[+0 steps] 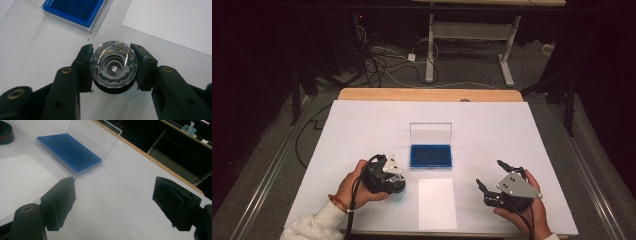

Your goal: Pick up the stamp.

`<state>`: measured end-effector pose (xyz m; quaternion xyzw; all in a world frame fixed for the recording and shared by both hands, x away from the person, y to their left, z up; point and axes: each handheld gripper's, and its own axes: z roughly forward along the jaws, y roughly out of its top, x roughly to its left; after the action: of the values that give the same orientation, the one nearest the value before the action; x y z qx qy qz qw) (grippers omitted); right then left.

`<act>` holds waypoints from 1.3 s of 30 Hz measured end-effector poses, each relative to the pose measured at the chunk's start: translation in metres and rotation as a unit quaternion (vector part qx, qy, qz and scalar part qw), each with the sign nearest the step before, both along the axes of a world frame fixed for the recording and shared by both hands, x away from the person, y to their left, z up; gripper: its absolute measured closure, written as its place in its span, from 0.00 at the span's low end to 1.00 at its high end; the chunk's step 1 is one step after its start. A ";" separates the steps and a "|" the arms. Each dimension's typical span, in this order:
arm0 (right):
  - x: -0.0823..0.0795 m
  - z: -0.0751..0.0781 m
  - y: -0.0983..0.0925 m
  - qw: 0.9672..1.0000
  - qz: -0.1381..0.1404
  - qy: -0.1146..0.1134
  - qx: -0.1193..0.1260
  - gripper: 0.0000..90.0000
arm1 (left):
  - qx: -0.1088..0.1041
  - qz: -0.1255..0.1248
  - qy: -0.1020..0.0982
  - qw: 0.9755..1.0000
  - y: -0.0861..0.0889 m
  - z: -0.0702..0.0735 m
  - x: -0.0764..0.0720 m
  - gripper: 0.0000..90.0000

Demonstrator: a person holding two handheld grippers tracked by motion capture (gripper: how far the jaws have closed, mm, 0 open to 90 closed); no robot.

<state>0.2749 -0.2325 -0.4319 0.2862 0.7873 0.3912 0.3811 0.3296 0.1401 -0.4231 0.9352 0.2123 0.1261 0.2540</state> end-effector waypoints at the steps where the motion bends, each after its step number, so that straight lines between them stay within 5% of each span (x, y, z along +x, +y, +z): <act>1: 0.000 0.000 0.000 1.000 0.000 0.000 0.000 0.21 | -0.003 0.004 -0.002 1.000 0.002 0.001 0.000 0.61; 18: 0.005 0.001 -0.002 1.000 -0.008 0.001 0.006 0.20 | -0.056 0.054 -0.037 0.996 0.050 0.017 0.002 0.61; 23: 0.005 0.000 0.000 1.000 -0.008 0.003 0.002 0.19 | -0.059 0.063 -0.054 0.995 0.054 0.016 0.003 0.61; 39: 0.009 -0.003 0.002 1.000 -0.005 0.009 0.001 0.19 | -0.065 0.062 -0.056 0.994 0.052 0.018 0.001 0.61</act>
<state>0.2841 -0.2306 -0.4352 0.2942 0.7888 0.3871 0.3760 0.3310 0.1920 -0.4049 0.8934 0.2632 0.1795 0.3169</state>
